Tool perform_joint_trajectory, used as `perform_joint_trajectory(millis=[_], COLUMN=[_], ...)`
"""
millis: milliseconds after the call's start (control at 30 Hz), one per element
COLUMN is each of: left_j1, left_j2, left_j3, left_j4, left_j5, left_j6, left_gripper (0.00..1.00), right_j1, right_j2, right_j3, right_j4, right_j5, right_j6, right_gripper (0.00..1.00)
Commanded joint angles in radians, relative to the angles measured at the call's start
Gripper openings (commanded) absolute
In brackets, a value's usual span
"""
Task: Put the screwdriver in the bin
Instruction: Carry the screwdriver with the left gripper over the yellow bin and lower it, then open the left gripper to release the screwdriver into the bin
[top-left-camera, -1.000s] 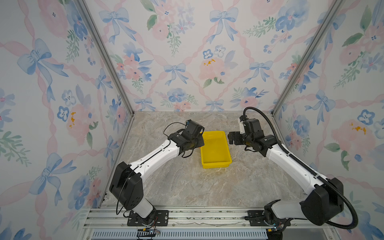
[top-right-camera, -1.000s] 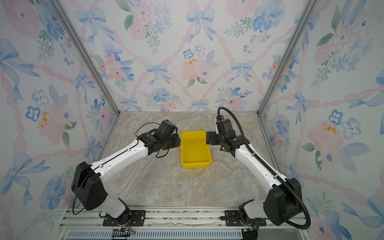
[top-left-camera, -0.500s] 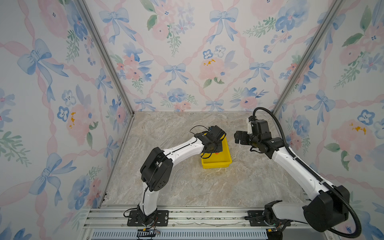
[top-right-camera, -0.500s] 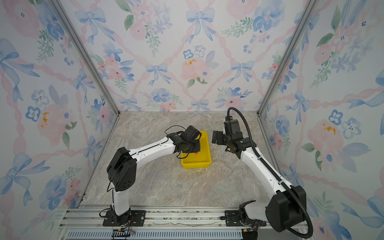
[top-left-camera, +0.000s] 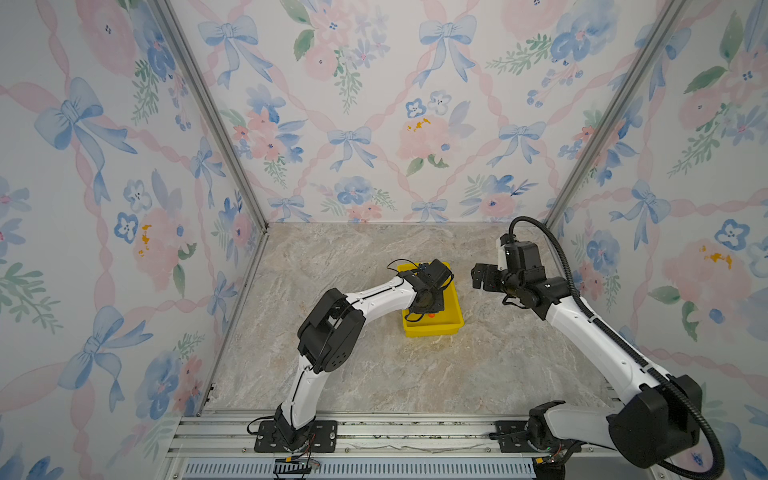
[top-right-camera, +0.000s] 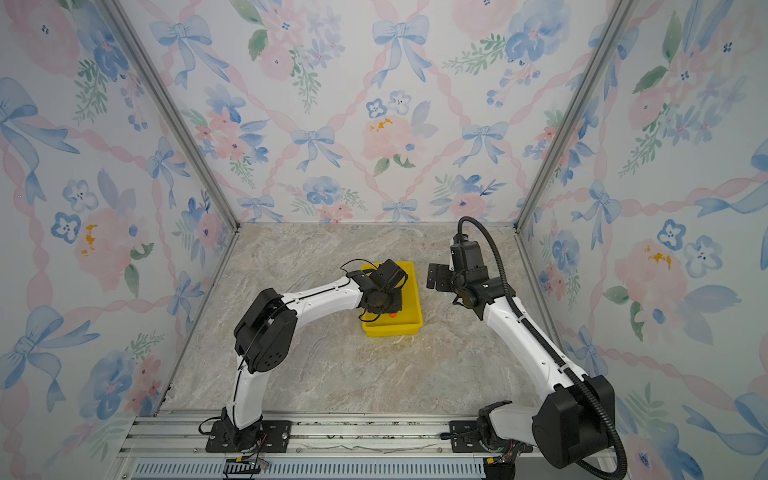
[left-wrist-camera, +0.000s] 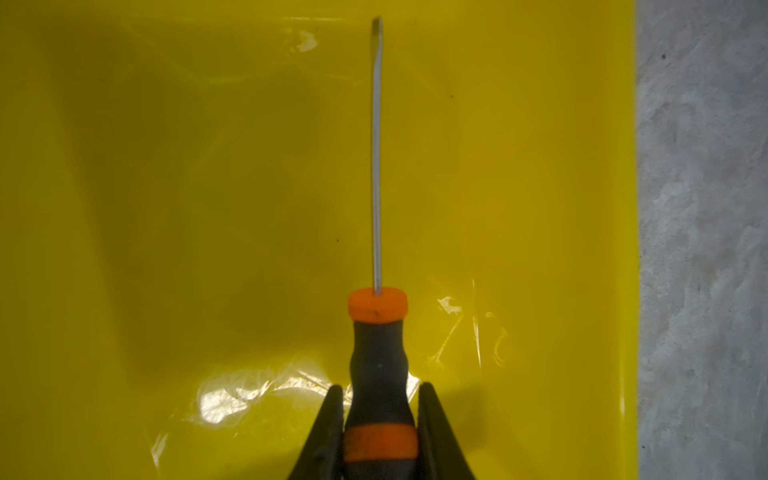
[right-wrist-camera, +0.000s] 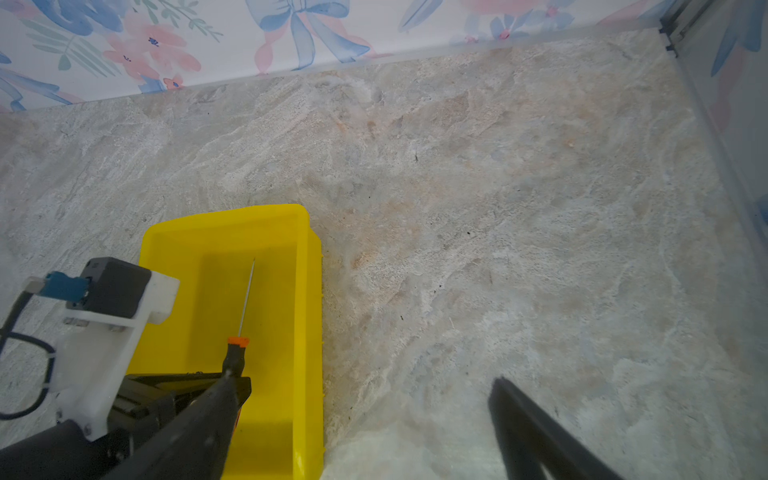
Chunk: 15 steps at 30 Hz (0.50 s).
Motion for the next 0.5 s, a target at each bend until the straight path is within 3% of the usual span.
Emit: perform_joint_trajectory(millis=[0,467], left_j1=[0.002,0.004], left_j2=[0.034,0.085], left_j3=[0.026,0.030], left_j4=[-0.012,-0.011], left_j5=[0.004,-0.003], left_j6=[-0.010,-0.004], left_gripper=[0.02,0.08], right_j1=[-0.016,-0.030], right_j2=[-0.015,-0.014], right_j3=[-0.009,-0.013], right_j4=[-0.010,-0.002], right_j5=[0.004,0.002], right_j6=[-0.007,-0.008], right_gripper=[0.97,0.97])
